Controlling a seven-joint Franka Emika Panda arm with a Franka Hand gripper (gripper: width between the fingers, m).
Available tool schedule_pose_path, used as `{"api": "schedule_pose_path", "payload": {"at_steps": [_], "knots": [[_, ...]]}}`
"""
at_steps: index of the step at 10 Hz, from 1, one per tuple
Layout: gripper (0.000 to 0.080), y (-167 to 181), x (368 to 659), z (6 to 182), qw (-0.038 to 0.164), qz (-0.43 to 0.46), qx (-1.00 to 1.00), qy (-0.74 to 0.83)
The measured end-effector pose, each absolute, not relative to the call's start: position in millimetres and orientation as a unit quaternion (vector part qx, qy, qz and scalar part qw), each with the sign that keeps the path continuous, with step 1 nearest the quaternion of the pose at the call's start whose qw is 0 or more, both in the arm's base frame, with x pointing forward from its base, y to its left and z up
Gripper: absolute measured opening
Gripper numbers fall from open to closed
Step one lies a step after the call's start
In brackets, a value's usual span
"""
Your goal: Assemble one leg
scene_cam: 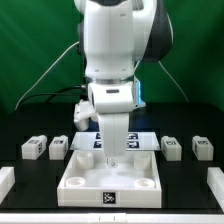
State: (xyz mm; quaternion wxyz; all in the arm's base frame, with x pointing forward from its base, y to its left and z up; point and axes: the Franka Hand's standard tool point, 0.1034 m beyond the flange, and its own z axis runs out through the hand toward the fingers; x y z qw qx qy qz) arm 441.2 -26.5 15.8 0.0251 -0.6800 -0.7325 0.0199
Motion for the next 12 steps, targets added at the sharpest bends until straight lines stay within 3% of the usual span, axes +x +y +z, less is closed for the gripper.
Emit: {"api": "schedule_pose_path", "payload": {"at_steps": [2,3,4,6,12], "knots": [[0.0635,-26.6,441.6,17.2,0.025,0.021,-0.68,-0.733],[0.0436,-26.9,441.3,16.9,0.026,0.021,-0.68,-0.732],[0.0436,-27.0,441.1,16.8,0.026,0.021,-0.68,-0.732],[0.0083,-27.1,441.0,16.7,0.026,0.021,-0.68,-0.732],[0.0057,-27.8,441.5,16.9,0.025,0.021,-0.681,-0.731]]}}
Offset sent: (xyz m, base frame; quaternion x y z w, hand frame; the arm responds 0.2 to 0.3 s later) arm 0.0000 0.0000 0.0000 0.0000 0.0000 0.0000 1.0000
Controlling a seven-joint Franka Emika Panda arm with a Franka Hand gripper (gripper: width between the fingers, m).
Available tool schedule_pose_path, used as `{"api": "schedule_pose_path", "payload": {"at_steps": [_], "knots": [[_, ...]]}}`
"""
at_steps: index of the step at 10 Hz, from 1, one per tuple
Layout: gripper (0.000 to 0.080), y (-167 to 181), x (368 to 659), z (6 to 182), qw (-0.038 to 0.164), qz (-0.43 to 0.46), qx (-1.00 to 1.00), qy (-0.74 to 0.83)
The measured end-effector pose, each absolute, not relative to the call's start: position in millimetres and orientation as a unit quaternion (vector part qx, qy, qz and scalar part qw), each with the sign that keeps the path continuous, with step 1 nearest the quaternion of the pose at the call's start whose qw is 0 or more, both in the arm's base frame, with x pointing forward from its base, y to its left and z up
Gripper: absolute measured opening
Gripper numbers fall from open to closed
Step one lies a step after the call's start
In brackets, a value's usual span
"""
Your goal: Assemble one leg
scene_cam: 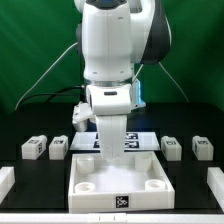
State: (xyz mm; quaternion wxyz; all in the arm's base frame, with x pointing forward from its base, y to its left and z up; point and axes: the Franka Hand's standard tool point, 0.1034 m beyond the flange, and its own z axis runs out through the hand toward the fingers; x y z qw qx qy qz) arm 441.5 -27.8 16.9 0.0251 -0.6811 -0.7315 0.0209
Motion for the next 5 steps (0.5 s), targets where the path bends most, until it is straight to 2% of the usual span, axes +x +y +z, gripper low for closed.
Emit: {"api": "schedule_pose_path", "payload": {"at_steps": [3,5], "knots": [[0.0057,-28,442,16.9,0.025,0.021,-0.681,-0.731],[0.0057,-8,451,16.6,0.024,0.015,-0.687,-0.726]]}}
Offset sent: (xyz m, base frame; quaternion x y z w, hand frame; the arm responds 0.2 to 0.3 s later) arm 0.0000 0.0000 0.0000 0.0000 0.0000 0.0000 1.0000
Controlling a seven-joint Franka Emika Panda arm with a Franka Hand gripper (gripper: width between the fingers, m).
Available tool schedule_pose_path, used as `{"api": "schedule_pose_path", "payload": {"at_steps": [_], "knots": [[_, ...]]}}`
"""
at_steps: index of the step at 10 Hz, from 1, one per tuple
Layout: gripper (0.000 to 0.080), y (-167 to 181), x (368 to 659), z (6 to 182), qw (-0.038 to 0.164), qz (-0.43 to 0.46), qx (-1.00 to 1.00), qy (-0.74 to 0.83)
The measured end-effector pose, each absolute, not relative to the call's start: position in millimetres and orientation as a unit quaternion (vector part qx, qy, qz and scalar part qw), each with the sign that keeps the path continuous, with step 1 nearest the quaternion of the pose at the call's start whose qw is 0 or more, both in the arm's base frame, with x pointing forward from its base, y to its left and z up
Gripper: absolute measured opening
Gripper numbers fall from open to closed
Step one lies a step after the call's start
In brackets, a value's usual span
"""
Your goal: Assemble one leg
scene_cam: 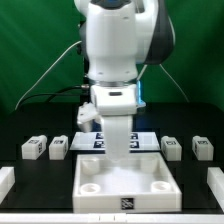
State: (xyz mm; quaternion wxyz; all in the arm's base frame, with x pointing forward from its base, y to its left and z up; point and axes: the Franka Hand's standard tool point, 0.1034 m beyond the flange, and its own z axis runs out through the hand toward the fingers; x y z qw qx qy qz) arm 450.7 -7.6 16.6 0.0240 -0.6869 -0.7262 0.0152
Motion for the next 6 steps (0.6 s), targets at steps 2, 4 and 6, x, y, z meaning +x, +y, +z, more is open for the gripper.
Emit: {"api": "schedule_pose_path", "payload": {"at_steps": [2,4,6], "knots": [[0.0057,29,467,18.6,0.024,0.004,-0.697,-0.717],[0.0057,54,488,19.1,0.023,-0.005,-0.701,-0.713],[0.0057,60,497,17.0,0.03,0.004,-0.716,-0.697]]}}
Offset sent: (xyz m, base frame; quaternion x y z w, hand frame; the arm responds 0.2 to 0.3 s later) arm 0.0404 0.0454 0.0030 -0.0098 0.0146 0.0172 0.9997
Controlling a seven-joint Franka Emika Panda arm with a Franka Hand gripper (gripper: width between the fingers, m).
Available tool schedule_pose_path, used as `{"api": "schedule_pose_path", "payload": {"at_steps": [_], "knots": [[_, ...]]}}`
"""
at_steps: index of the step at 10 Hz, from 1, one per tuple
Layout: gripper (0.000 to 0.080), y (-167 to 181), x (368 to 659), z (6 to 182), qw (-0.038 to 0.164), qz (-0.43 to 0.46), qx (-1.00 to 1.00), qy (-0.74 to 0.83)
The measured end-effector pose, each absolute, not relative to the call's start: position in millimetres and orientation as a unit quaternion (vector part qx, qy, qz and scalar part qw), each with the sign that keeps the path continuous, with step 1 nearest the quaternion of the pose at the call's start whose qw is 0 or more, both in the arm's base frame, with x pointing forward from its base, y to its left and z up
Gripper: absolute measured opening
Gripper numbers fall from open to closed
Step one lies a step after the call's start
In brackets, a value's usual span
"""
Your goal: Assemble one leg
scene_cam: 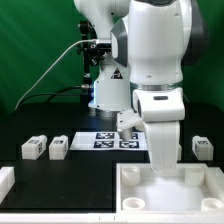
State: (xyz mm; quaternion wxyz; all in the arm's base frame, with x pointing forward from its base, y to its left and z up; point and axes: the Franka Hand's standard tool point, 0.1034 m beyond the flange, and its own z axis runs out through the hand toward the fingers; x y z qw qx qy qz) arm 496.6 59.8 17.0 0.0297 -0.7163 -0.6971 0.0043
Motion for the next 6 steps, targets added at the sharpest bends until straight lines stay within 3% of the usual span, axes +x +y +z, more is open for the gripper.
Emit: {"api": "schedule_pose_path", "payload": {"at_steps": [5,6], "knots": [[0.0058,59.2,495.3,16.4,0.037,0.018,-0.726,-0.686],[0.0222,58.8,495.3,16.4,0.037,0.018,-0.727,-0.686]]}}
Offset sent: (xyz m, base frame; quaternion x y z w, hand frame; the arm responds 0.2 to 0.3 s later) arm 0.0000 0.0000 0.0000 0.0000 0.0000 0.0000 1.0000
